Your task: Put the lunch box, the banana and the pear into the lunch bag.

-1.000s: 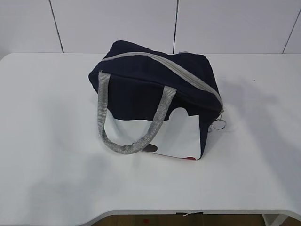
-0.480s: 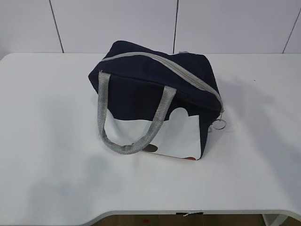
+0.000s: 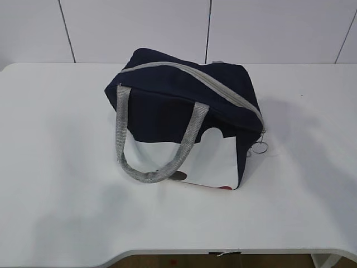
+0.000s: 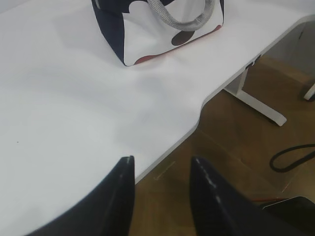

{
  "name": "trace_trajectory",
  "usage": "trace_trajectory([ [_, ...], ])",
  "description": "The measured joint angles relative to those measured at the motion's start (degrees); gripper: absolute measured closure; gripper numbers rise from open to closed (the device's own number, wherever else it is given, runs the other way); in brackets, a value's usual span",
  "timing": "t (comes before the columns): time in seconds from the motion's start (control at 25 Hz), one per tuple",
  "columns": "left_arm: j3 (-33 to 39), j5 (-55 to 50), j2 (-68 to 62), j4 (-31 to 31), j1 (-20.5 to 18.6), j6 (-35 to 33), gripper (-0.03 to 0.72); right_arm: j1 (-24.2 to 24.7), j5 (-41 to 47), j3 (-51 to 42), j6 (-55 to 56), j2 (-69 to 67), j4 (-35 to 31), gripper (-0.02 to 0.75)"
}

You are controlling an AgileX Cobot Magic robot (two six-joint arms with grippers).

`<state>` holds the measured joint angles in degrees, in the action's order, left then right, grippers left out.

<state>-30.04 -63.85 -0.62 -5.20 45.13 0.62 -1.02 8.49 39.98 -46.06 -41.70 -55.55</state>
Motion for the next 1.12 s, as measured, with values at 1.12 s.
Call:
trace_trajectory([
  [1.12, 0.0, 0.0, 0.0, 0.0, 0.0, 0.0, 0.399, 0.0, 27.95, 0.0, 32.56, 20.98, 41.02, 0.355],
])
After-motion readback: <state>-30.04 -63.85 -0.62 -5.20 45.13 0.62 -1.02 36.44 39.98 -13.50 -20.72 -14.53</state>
